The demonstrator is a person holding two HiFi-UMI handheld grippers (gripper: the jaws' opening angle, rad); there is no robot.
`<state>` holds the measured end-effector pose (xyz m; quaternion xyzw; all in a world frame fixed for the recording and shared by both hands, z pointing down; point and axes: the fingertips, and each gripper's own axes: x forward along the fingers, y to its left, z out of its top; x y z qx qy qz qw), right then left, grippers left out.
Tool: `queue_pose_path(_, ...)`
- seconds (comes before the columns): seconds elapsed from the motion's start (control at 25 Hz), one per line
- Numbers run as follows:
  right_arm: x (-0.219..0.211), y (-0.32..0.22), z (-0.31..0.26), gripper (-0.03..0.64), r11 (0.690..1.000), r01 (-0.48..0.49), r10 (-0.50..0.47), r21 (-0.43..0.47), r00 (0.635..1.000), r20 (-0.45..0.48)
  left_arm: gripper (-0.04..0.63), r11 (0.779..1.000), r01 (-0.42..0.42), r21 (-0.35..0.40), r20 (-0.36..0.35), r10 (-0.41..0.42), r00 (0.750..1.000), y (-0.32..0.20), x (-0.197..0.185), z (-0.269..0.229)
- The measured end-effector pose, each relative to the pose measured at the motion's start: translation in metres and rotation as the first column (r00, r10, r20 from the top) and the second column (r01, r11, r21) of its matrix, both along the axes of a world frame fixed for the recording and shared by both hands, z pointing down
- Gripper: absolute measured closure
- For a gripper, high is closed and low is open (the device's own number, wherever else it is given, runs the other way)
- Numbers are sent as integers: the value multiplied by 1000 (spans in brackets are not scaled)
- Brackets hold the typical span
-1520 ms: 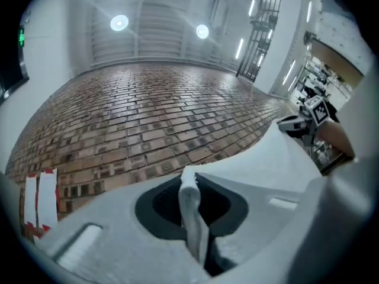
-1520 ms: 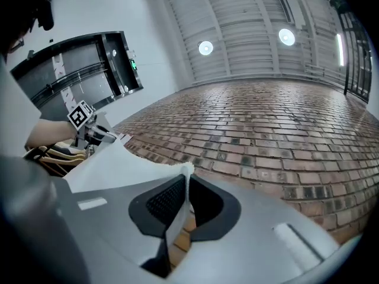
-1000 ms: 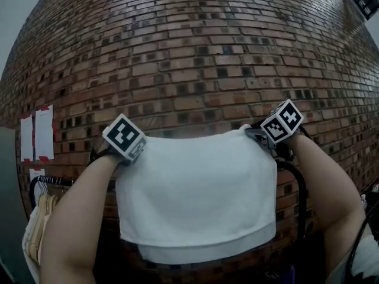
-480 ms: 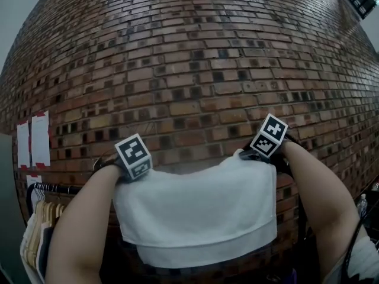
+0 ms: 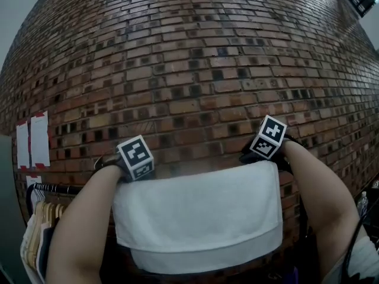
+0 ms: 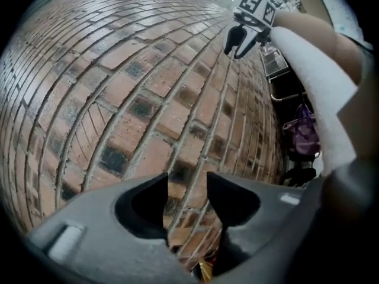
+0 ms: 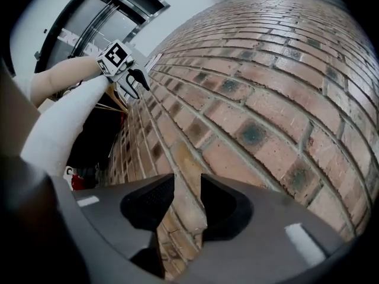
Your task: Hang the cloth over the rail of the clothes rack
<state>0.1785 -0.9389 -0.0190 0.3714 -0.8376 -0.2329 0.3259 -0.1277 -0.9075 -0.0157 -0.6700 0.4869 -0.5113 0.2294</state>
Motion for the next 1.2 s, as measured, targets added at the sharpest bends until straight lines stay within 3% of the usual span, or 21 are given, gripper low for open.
queue_pose_path(0.16, 4, -1, -14, 472, 998, -27, 25, 55, 999, 35, 396, 998, 12, 65, -23, -10, 1000, 0, -3, -13)
queue_pose_path(0.36, 5, 12, -59, 497, 980, -84, 62, 180, 990, 124, 399, 985, -12, 170, -116, 32, 993, 9, -1, -41)
queue_pose_path(0.44, -2, 29, -80, 499, 969, -81, 45, 232, 987, 157, 407, 972, -22, 232, -147, 57, 987, 21, 3, -59)
queue_pose_path(0.52, -14, 55, -104, 509, 956, -56, -4, 288, 979, 206, 473, 949, -35, 313, -187, 98, 977, 39, 9, -81)
queue_pose_path(0.6, -32, 89, -122, 530, 943, -6, -85, 332, 962, 260, 499, 928, -81, 365, -252, 182, 950, 65, 23, -97)
queue_pose_path(0.72, -70, 146, -118, 561, 930, 132, -250, 343, 911, 327, 503, 899, -222, 378, -370, 366, 854, 114, 58, -91)
queue_pose_path(0.88, -112, 208, -64, 604, 905, 302, -404, 302, 832, 380, 514, 819, -386, 425, -443, 560, 700, 176, 97, -52)
queue_pose_path(0.96, -124, 230, -28, 609, 895, 347, -437, 280, 809, 393, 541, 791, -430, 435, -482, 608, 631, 199, 107, -22)
queue_pose_path(1.04, -132, 246, 13, 614, 892, 377, -451, 250, 789, 417, 563, 777, -458, 432, -525, 630, 573, 216, 109, 12)
queue_pose_path(1.08, -135, 251, 34, 615, 892, 389, -451, 229, 778, 437, 594, 772, -467, 431, -550, 635, 543, 223, 109, 29)
queue_pose_path(1.2, -139, 261, 98, 615, 902, 406, -421, 146, 757, 499, 594, 771, -491, 405, -627, 625, 465, 241, 108, 82)
